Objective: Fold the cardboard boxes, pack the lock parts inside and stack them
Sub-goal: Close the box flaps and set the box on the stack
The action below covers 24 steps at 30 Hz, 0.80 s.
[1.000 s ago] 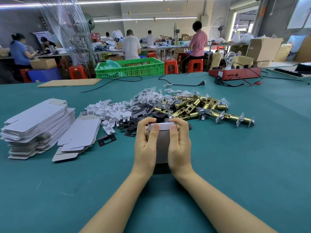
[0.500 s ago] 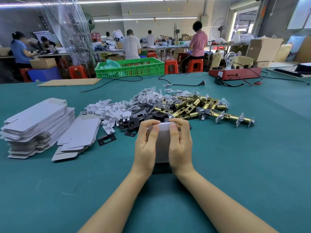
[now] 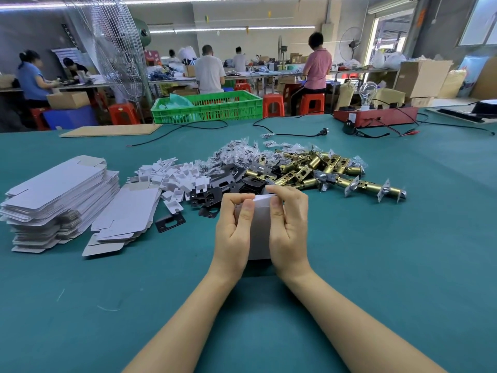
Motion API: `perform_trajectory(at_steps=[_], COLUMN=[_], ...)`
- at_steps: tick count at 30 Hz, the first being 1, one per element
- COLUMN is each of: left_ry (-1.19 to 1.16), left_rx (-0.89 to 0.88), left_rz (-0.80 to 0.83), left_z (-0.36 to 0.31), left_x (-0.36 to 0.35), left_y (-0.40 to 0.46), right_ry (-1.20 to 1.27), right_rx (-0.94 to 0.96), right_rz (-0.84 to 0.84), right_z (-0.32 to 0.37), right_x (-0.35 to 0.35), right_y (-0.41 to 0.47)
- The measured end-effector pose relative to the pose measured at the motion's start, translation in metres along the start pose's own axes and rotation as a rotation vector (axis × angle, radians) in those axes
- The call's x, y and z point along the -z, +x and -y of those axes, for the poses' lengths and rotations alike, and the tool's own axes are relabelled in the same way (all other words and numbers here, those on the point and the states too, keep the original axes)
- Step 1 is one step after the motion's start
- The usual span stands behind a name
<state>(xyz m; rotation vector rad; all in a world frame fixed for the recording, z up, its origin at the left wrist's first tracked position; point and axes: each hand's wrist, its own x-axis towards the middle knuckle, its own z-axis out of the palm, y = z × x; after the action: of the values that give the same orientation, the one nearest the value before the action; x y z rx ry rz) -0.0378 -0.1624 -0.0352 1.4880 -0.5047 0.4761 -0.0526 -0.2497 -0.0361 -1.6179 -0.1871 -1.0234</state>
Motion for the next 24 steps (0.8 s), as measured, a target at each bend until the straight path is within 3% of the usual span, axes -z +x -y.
perform_trajectory(at_steps=[12,24], left_ry=[0.051,0.090], left_rx=[-0.022,0.006], left_rz=[-0.004,0.042], left_z=[0.006,0.011], left_x=[0.000,0.003], left_y=[-0.001,-0.001], right_ry=[-0.045,-0.046], right_rx=[0.070,-0.096], right_rz=[0.003,0.173], right_z=[-0.010,-0.018], right_x=[0.001,0.001], right_y=[-0.001,0.000])
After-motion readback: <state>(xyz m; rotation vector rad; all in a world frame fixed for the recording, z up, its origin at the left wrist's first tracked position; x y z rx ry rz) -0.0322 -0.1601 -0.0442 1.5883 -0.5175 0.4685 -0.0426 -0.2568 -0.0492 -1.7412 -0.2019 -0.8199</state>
